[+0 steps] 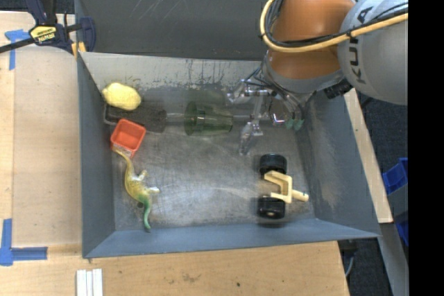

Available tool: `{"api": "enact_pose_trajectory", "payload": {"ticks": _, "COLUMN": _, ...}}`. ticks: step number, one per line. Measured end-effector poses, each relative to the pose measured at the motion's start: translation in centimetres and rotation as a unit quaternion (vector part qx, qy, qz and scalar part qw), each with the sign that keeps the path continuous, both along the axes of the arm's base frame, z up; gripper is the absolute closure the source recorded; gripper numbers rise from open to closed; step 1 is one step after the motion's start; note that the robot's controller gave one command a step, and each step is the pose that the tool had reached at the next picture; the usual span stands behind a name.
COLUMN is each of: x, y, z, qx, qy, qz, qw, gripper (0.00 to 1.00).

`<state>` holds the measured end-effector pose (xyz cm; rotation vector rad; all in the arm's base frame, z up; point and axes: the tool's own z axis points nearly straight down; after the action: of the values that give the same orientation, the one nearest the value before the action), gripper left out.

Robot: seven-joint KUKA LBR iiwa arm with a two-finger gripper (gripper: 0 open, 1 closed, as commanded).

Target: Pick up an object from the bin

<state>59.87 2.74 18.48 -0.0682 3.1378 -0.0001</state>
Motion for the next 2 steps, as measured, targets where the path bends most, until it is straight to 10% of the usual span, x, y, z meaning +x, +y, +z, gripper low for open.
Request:
{"api": "enact_pose_trajectory", "payload": {"ticks": 1, "x": 2.97, "y": 1.04, "z": -6.16, "qx": -0.002, "qy": -0.0094, "qz": -0.083, "qw": 0.9965, "gripper": 1.0}}
{"api": "enact_pose_trajectory", "payload": {"ticks": 2, "x": 2.61, "y": 1.3, "z": -6.8, "qx": 0.0, "qy": -0.0041, "qz": -0.082, "qw": 0.9966, "gripper": 0.0}}
